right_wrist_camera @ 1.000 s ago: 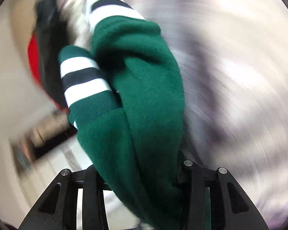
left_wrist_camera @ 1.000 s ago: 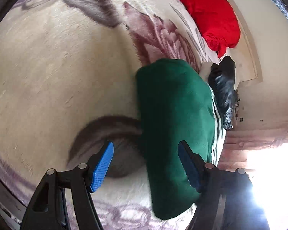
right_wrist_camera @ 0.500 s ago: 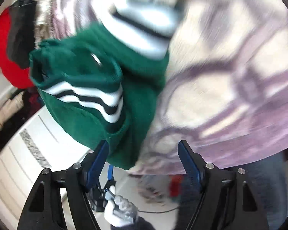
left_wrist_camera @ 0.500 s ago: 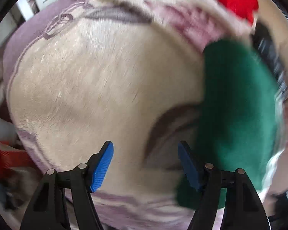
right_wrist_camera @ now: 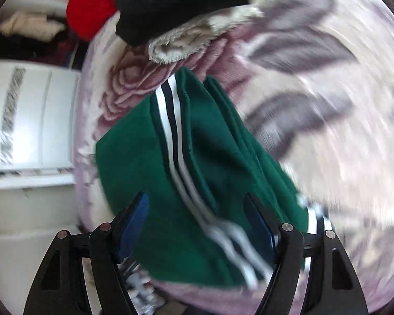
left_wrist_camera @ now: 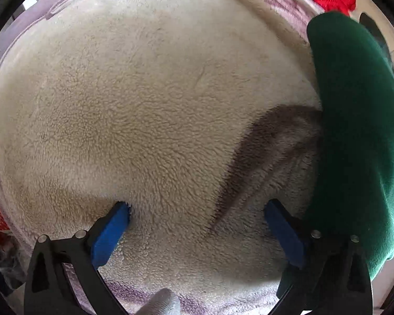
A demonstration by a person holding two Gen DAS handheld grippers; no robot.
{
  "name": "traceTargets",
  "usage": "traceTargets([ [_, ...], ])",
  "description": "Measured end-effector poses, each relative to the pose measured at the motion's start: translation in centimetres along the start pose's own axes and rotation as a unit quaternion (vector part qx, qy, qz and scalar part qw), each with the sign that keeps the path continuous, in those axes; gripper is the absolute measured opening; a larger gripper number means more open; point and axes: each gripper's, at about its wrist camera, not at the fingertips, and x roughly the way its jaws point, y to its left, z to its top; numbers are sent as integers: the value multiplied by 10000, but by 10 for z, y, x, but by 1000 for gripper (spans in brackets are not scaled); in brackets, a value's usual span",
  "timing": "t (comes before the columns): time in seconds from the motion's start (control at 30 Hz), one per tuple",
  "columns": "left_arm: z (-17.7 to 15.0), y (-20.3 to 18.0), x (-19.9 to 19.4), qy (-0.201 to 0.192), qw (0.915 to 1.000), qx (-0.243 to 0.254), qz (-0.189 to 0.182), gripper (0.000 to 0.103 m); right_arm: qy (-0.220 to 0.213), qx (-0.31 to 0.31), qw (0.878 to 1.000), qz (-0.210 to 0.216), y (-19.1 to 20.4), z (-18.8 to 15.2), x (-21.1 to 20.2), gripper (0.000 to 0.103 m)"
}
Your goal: Fold large clothes
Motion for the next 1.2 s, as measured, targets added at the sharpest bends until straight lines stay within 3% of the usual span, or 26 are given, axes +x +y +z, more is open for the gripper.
traceTargets([
  [0.03,3,-1,0,83,10000,2,38,103,171,-70,9998,-67,4,9,16,76],
  [0.07,4,-1,-2,119,9999,-32,42,103,458,-75,9988,-152,4,16,36,64],
  [0.1,4,0,-7,123,9999,-88,31,103,634,-88,9978,-150,12,14,39,25],
  [0.17,6,0,-20,51,9998,-195,-33,103,701,-281,9969,-235,23,12,42,7],
  [0.2,6,0,-29,-23,9997,-240,-53,103,642,-378,9971,-134,28,11,37,3],
  [0.33,-1,-12,-75,-505,9985,-230,-28,103,192,265,9994,147,9,12,-13,2],
  [0.43,-1,-35,-96,-762,9970,-112,-33,103,-219,335,9991,-130,-13,19,-48,2],
  [0.53,3,-62,-93,-823,9966,39,2,103,-170,619,9977,-197,-49,31,-44,2],
  [0.57,3,-68,-88,-781,9969,79,62,103,34,635,9980,20,-56,35,-32,3],
  [0.6,5,-73,-81,-716,9973,90,158,103,298,568,9977,219,-60,41,-17,6],
  [0.7,4,-78,-69,-606,9960,87,654,103,927,482,9929,573,-69,40,4,34],
  [0.8,-1,-66,-66,-559,9967,-141,566,103,1086,173,9907,804,-70,24,-5,64],
  [1.0,-3,-76,-72,-604,9948,5,825,103,1640,-382,9845,488,-86,-31,0,69],
  [1.03,-3,-78,-73,-625,9940,37,898,103,1731,-325,9828,563,-90,-42,6,59],
  [1.07,-3,-80,-74,-633,9932,61,976,103,1705,-213,9832,616,-94,-52,10,34],
  [1.1,-2,-81,-75,-624,9926,77,1040,103,1701,-137,9836,577,-98,-58,13,4],
  [1.2,0,-85,-89,-603,9929,112,1022,103,1344,283,9889,563,-108,-66,-10,3],
])
